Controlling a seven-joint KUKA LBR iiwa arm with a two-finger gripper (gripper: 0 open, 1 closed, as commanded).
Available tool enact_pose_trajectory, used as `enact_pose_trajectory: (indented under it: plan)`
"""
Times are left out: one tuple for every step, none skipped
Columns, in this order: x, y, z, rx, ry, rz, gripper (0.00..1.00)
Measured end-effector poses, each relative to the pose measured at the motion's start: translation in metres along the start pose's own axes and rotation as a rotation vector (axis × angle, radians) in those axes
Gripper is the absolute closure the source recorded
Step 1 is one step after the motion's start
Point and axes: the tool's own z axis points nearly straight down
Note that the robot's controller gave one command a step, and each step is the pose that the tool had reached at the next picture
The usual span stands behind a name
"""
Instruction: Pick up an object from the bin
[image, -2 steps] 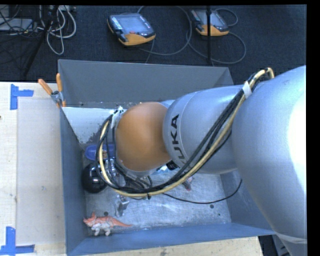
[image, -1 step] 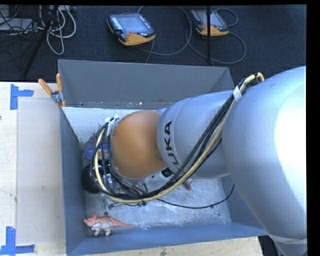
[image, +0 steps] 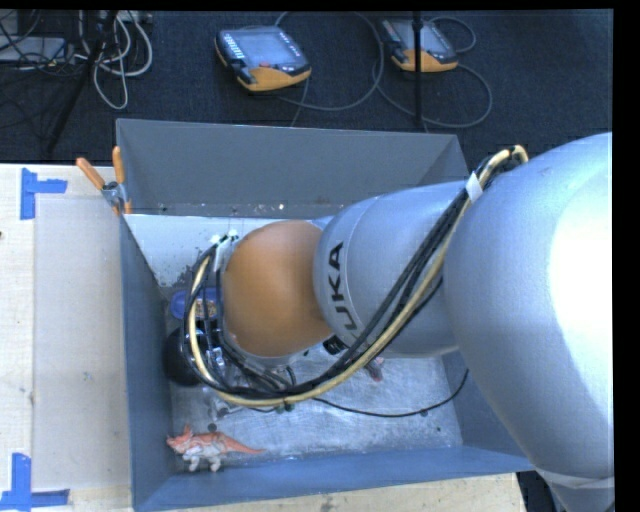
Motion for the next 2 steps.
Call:
enact_pose_trajectory:
  plan:
    - [0.013,0.002,-0.041,0.001,0.005,-0.001,1.00]
    - [0.002,0.003,-0.060,0.000,-0.004,0.013,1.00]
